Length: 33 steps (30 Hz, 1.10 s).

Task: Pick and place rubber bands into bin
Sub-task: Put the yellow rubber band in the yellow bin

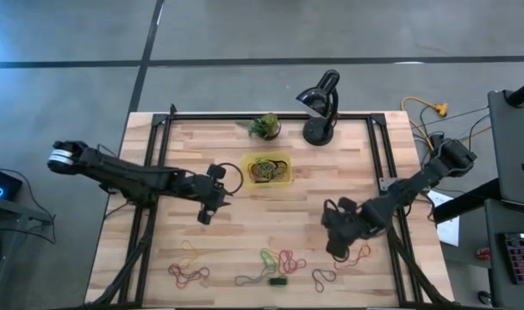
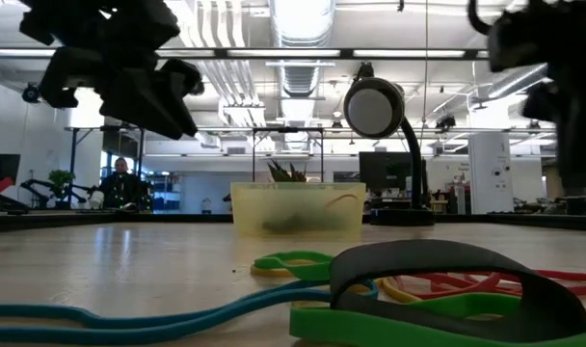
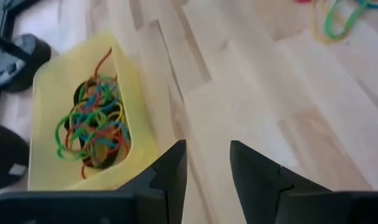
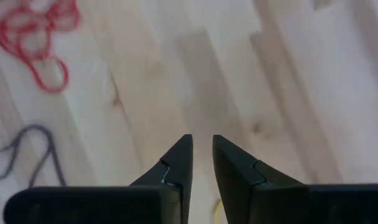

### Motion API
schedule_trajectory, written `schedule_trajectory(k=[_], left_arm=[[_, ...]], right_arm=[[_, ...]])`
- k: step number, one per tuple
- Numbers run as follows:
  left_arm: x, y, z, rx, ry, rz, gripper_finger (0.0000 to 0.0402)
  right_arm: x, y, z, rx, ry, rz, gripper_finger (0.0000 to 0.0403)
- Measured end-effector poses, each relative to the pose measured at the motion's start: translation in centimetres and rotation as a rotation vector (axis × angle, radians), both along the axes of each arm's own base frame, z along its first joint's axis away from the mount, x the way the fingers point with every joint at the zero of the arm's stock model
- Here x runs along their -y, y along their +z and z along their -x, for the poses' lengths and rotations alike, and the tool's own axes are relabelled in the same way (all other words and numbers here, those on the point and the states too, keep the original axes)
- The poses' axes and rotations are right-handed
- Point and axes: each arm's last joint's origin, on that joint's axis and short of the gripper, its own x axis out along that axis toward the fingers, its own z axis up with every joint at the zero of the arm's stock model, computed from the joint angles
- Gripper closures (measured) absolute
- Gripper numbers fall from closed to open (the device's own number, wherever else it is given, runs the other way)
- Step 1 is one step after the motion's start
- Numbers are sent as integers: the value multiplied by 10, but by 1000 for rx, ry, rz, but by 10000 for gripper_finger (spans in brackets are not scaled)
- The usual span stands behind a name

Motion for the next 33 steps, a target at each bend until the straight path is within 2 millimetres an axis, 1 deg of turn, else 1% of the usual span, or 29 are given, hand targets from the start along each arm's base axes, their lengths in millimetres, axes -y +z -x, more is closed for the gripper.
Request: schedule_trajectory(k=[6, 10, 15, 24, 30, 33], left_arm=[[1, -6, 12, 32, 3, 22, 295], [0, -7, 14, 37, 4, 24, 295], [1, -8, 13, 35, 4, 23, 295], [1, -11, 10, 31, 4, 23, 295], [1, -12, 10, 34, 4, 23, 295], [1, -12, 11, 36, 4, 23, 295]], right_arm=[[-15, -20, 21, -7, -82, -52, 346], [-21, -31, 29, -35, -134, -52, 346], [-25, -39, 31, -56, -145, -38, 346], [-27, -50, 29, -94, -168, -13, 346], [-26, -54, 31, -142, -228, -9, 346], [-26, -54, 31, -142, -231, -9, 346]])
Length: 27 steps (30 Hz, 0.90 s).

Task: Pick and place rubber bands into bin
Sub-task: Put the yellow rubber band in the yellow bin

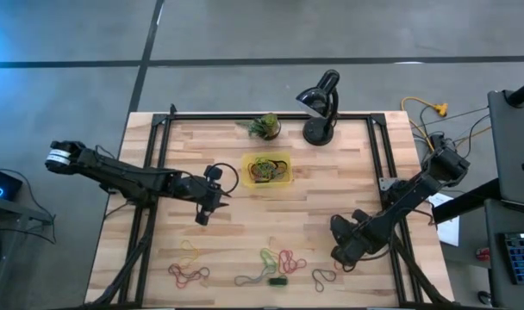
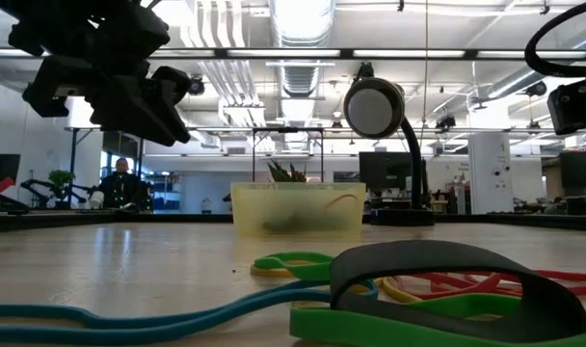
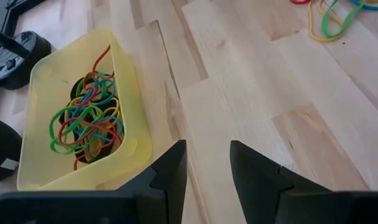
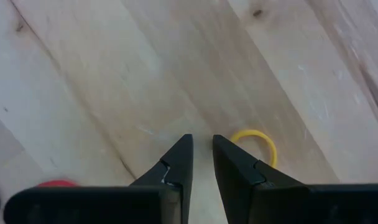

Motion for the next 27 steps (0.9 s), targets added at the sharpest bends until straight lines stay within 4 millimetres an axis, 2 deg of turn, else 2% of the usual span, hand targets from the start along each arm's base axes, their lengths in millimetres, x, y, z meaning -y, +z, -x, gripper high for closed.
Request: schedule_trajectory(k=[27], left_arm=[[0, 2, -2, 36, -2, 3, 295]], right_arm=[[1, 3, 1, -28, -86, 14, 346]])
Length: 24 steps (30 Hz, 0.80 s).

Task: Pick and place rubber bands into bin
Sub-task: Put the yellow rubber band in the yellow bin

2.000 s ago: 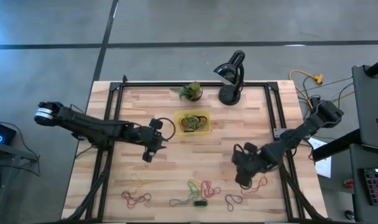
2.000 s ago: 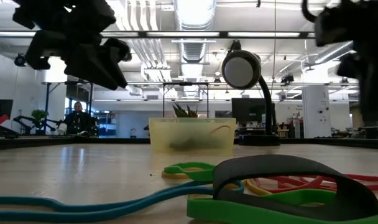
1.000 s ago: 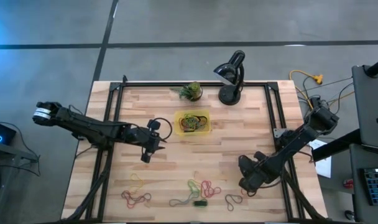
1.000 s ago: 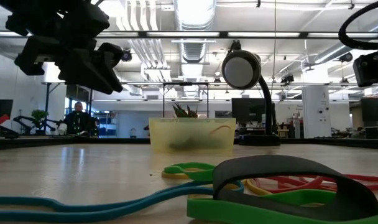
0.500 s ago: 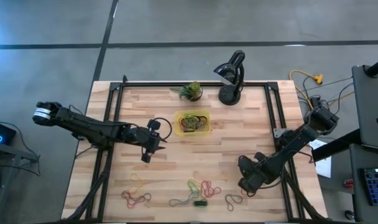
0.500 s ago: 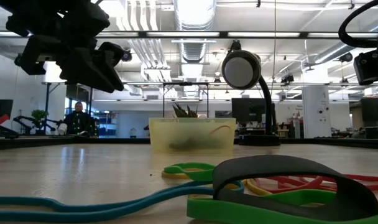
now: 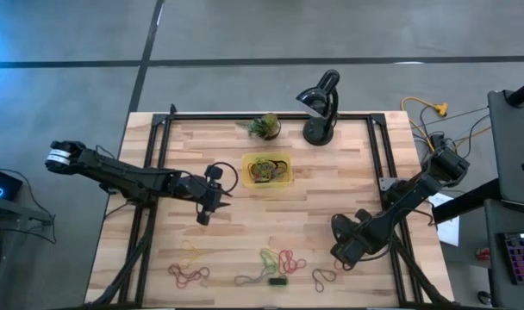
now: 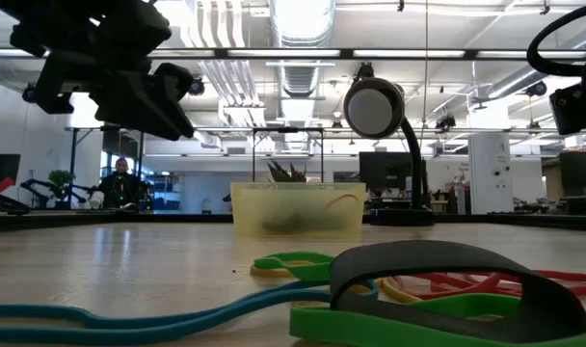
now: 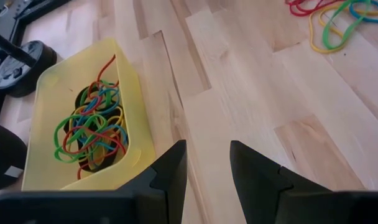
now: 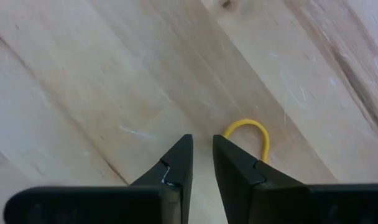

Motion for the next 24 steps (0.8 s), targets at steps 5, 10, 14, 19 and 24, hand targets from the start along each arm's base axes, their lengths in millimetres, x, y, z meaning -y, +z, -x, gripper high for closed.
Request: schedule_trajectory(k=[5, 10, 14, 19, 24], left_arm=[[0, 1, 0, 7, 0, 0, 295], [0, -1, 0, 4, -1, 0, 295], [0, -4, 1, -4, -1, -2, 295], [0, -8, 3, -1, -1, -1, 295], [0, -8, 2, 4, 0, 0, 295]], right_arm=[[-4, 5, -4, 18, 9, -15, 346], [-3, 6, -3, 9, 28, 2, 346], [0, 5, 0, -18, 7, 26, 346], [1, 4, 1, -23, 5, 32, 346], [0, -2, 0, -39, 3, 44, 346]])
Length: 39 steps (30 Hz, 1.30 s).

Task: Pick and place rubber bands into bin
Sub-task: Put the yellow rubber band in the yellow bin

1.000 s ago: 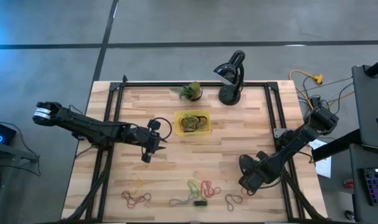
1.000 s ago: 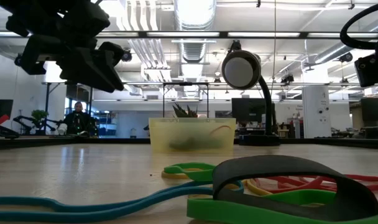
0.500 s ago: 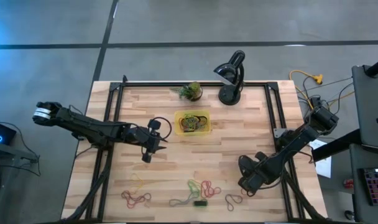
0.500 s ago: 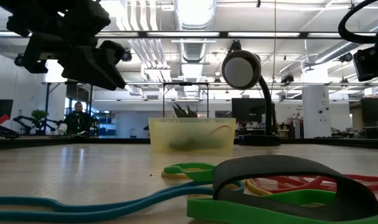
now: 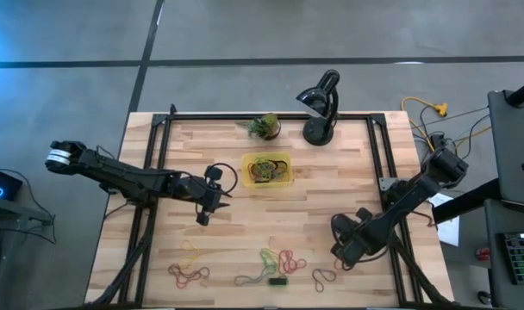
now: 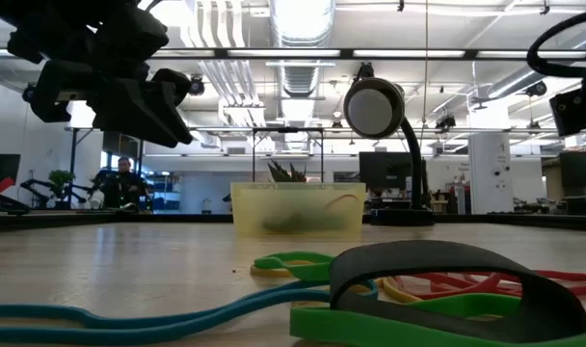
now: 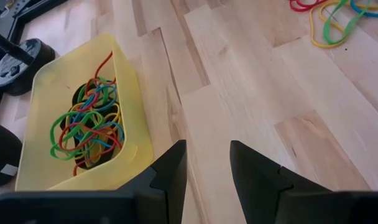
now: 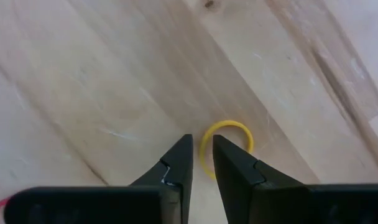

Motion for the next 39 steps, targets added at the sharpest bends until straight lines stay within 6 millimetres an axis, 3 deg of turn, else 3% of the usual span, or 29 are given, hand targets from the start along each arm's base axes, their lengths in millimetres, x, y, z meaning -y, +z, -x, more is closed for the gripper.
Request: schedule_trajectory(k=[9, 15, 22, 28, 39], left_arm=[[0, 0, 0, 6, 0, 1, 295], [0, 1, -1, 12, 0, 2, 295], [0, 1, -1, 13, 0, 2, 295], [0, 2, -1, 19, 0, 3, 295], [0, 1, -1, 18, 0, 3, 295]], right_arm=[[-3, -11, -2, -56, -3, 8, 347], [-4, -11, -2, -72, 32, -12, 388], [-5, -9, -4, -69, 111, 9, 394], [-9, 4, -12, -44, 206, 106, 395], [-18, 33, -35, 151, 445, 386, 395]])
